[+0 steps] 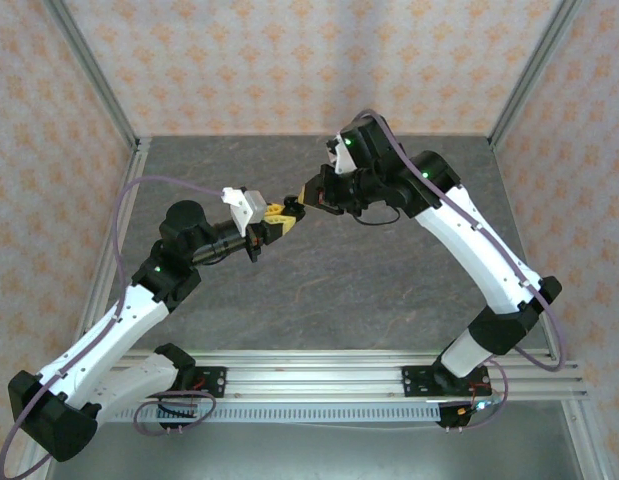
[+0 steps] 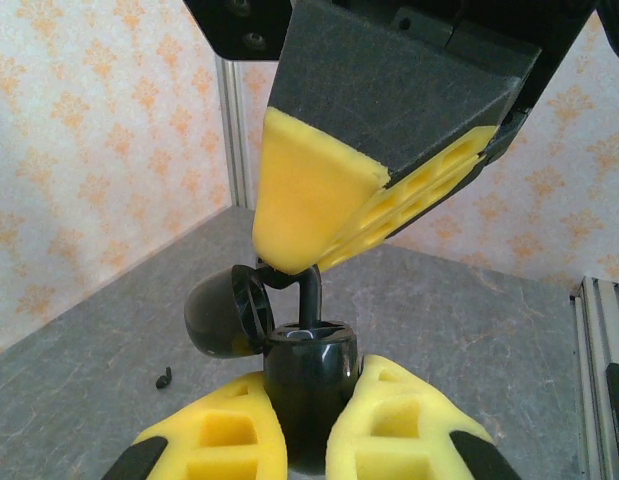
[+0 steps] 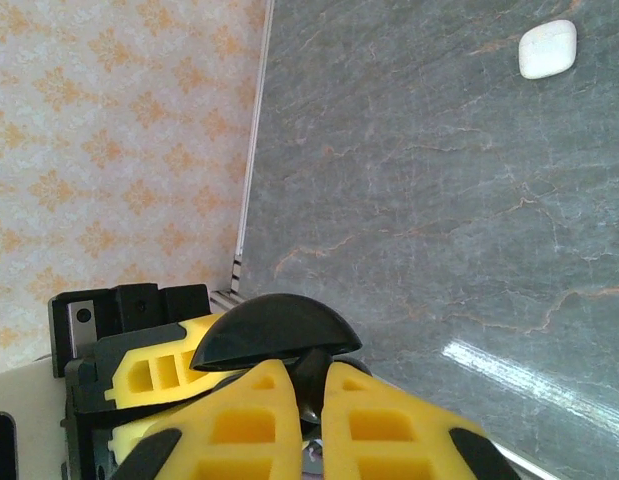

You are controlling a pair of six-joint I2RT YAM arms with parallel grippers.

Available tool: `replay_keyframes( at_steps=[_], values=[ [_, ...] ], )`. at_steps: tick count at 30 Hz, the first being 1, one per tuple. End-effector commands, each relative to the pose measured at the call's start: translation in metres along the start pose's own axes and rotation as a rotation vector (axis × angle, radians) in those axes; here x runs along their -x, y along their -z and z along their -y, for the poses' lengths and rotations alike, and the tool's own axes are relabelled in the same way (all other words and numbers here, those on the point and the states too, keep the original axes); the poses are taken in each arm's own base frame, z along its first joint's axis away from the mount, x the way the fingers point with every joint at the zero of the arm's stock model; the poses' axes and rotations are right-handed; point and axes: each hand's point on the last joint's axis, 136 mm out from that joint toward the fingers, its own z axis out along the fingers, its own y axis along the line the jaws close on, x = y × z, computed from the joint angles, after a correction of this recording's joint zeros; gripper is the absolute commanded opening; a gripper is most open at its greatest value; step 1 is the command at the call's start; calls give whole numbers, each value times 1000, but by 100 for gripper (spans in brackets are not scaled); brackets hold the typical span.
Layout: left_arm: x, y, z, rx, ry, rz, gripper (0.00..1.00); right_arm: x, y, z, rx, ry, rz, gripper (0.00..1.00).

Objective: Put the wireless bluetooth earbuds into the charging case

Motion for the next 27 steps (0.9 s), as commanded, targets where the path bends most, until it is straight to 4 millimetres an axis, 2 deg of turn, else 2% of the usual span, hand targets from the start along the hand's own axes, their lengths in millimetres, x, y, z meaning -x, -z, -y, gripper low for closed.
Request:
replay_keyframes(
  at_steps=[1, 27],
  values=[
    [30, 6, 3, 2, -62, 114, 0, -14, 6, -5, 35, -28, -57, 10],
    [28, 6, 4, -1, -59, 113, 0, -7, 20, -13, 58, -23, -41, 8]
  ],
)
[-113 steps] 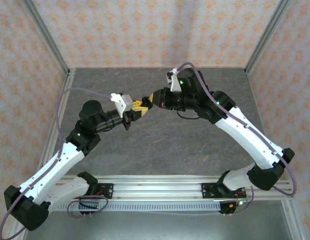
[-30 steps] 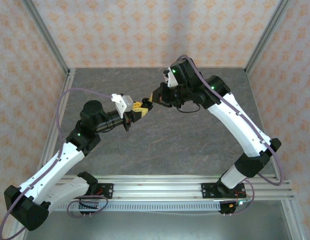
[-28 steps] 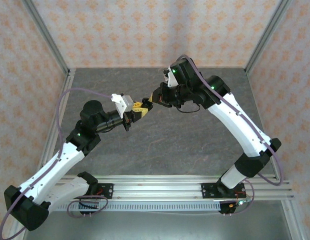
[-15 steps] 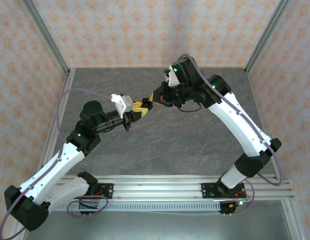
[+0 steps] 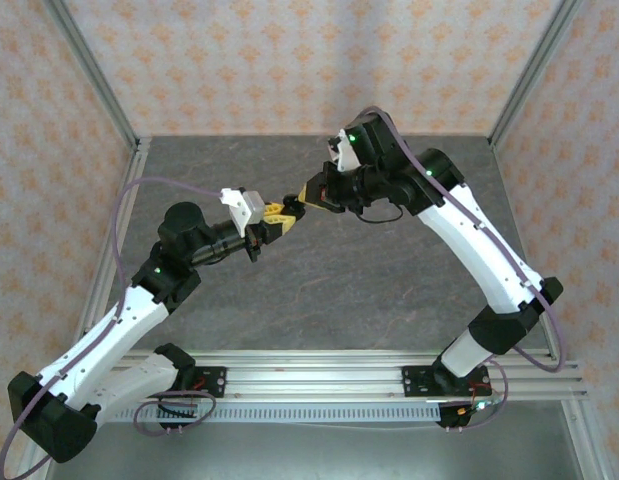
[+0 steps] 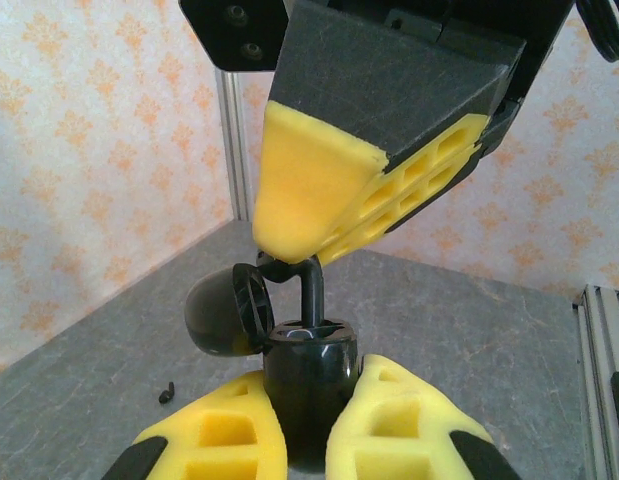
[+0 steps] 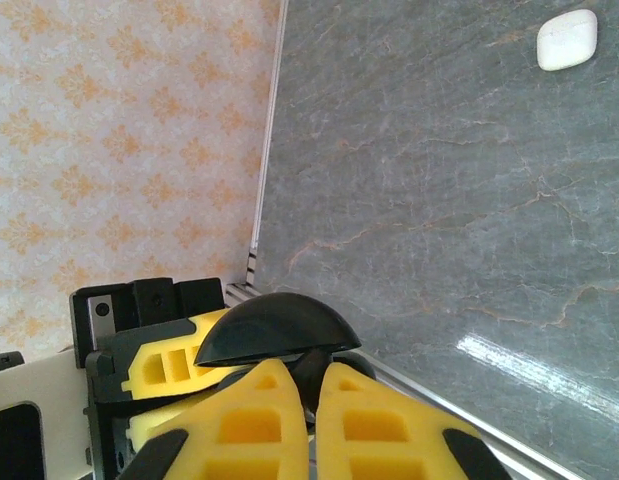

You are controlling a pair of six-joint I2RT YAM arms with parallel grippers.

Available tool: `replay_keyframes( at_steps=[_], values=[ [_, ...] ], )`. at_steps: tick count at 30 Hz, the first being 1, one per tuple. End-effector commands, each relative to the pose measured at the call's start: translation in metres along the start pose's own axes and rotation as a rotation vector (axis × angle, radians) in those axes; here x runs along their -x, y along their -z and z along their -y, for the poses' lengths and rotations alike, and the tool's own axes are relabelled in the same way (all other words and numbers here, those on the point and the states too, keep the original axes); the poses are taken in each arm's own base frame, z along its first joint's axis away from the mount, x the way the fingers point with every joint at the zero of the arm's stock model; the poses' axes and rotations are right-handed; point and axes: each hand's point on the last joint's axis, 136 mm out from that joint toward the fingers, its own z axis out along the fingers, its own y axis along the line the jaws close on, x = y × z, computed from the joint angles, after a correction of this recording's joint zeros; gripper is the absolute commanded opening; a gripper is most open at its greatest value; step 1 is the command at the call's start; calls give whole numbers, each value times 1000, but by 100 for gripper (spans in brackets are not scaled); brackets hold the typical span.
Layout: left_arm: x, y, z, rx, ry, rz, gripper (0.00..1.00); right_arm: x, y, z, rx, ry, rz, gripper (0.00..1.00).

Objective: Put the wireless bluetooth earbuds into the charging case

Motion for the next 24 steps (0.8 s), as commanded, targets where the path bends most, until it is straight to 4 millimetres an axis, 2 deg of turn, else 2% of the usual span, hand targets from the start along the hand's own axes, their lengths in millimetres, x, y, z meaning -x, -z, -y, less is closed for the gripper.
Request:
replay_keyframes(
  at_steps=[1, 16, 24],
  values=[
    [21, 4, 4, -3, -40, 80, 0, -8, 12, -7, 18, -12, -27, 8],
    [23, 4, 4, -2, -44, 82, 0, -14, 8, -5, 12, -19, -70, 6],
    [25, 3, 4, -4, -43, 87, 0, -15, 0, 3, -4, -38, -75, 7]
  ],
)
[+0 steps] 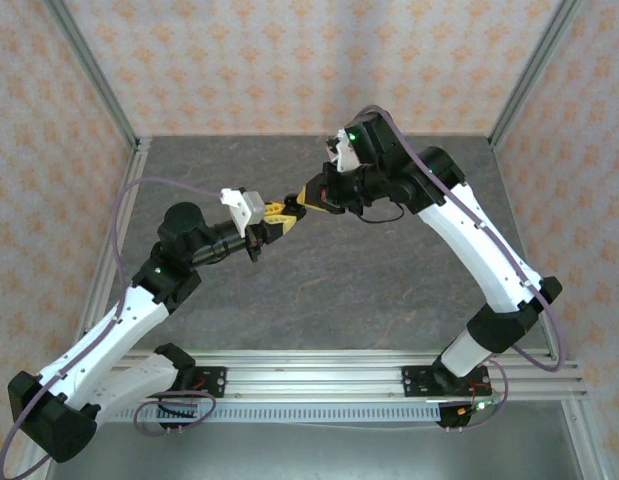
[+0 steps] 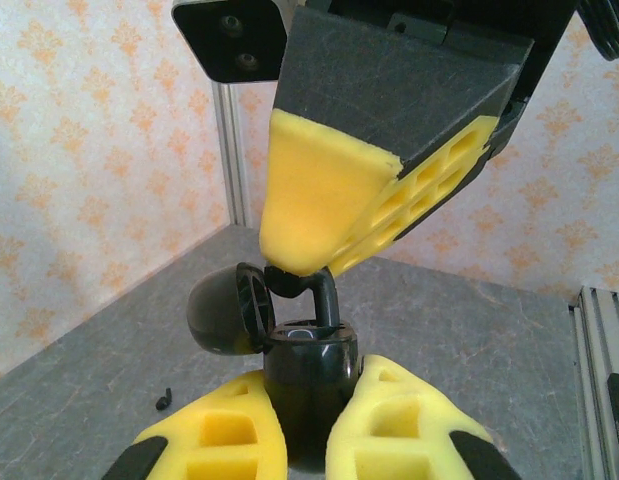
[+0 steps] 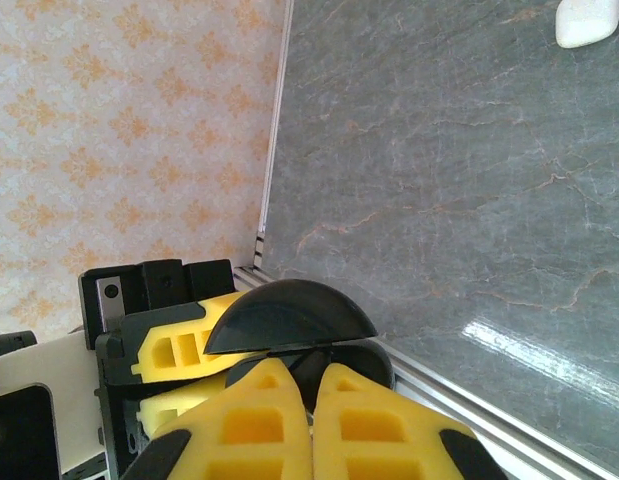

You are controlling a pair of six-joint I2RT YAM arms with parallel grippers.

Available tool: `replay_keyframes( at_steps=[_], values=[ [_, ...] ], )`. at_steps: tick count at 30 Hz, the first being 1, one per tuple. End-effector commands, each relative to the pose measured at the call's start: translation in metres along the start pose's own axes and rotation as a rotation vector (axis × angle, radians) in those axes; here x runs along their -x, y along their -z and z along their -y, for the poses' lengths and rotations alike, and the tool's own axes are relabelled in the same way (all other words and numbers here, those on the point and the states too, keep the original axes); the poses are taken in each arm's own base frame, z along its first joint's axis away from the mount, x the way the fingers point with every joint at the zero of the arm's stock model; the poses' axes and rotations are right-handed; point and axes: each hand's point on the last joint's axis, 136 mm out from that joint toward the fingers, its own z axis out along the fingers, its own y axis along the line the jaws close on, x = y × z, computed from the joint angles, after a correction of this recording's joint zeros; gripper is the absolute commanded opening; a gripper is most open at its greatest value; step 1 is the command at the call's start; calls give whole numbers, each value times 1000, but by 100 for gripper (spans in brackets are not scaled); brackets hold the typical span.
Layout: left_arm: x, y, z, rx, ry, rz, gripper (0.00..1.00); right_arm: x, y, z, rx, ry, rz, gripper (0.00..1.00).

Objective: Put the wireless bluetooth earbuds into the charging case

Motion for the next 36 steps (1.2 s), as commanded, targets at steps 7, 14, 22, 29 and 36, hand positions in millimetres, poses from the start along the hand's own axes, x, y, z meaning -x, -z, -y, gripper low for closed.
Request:
replay_keyframes(
  at_steps=[7, 14, 22, 29, 36],
  values=[
    [23, 3, 0, 8, -38, 80, 0, -10, -4, 8, 0, -50, -32, 14],
    [23, 3, 0, 9, -37, 79, 0, -5, 3, 4, 0, -34, -2, 31],
    [22, 4, 1, 11, -36, 78, 0, -4, 11, 11, -55, -16, 22, 39],
    [23, 5, 1, 14, -36, 78, 0, 1, 22, 11, -70, 2, 75, 44],
    [22, 7, -3, 40, -35, 69, 0, 23, 43, 20, -39, -35, 210, 46]
  ],
)
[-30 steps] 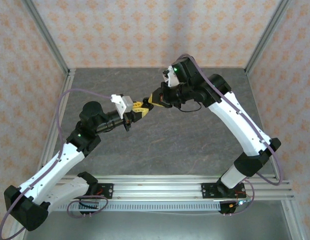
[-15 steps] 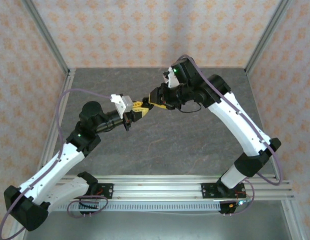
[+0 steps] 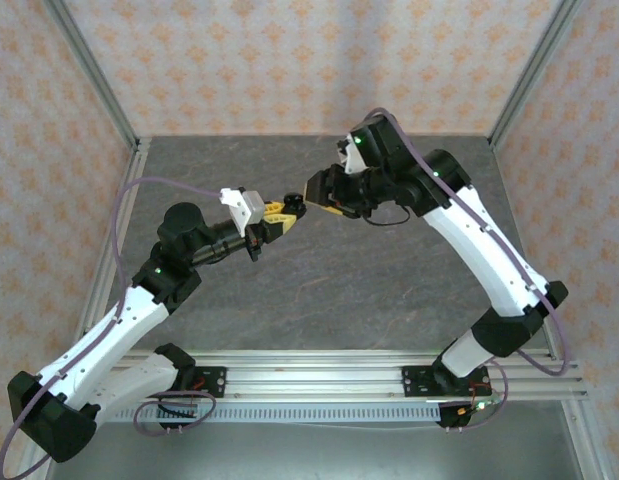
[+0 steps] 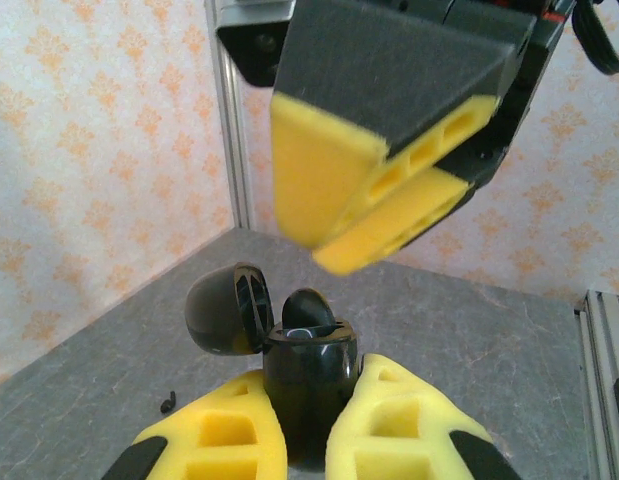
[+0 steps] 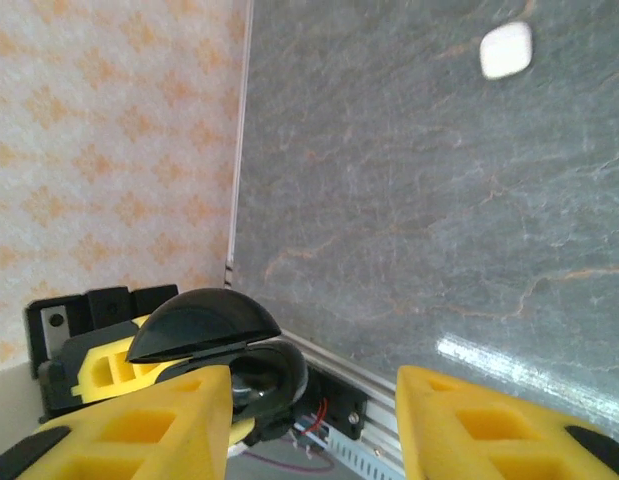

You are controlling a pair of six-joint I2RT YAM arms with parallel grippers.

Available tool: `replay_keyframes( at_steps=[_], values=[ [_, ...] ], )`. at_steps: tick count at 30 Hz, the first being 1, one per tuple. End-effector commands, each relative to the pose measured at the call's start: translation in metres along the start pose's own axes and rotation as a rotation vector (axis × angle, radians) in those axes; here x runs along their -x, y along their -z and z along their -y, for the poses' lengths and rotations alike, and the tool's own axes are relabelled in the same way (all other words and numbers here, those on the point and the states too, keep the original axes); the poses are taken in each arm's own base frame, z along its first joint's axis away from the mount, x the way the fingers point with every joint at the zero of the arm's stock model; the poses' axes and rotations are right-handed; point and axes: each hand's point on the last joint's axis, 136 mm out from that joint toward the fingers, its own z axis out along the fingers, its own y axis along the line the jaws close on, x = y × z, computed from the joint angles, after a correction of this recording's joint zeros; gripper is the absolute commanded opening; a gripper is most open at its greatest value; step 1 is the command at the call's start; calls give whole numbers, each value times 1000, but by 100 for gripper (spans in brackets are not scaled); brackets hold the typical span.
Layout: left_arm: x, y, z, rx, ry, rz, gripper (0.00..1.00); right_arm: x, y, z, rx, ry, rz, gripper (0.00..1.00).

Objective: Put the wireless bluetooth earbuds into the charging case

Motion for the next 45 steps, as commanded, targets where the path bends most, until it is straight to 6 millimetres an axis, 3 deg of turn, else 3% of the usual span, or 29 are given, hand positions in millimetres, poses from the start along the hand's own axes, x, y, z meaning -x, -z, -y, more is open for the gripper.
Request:
replay_keyframes(
  at_steps=[1, 10, 16, 36, 42, 45],
  values=[
    [21, 7, -2, 32, -32, 64, 0, 20, 28, -1, 52, -23, 139, 46],
    [25, 5, -3, 30, -22, 73, 0, 34, 35, -24, 362, -82, 243, 49],
    [32, 0, -4, 17, 15, 104, 0, 34, 17, -29, 472, -127, 221, 54],
    [52, -14, -25, 81, 70, 166, 0, 17, -16, -47, 577, -160, 150, 63],
    [57, -15, -27, 84, 87, 193, 0, 17, -21, -49, 613, -185, 134, 60],
    [56, -18, -28, 81, 98, 193, 0, 16, -21, -51, 623, -186, 128, 53]
  ],
)
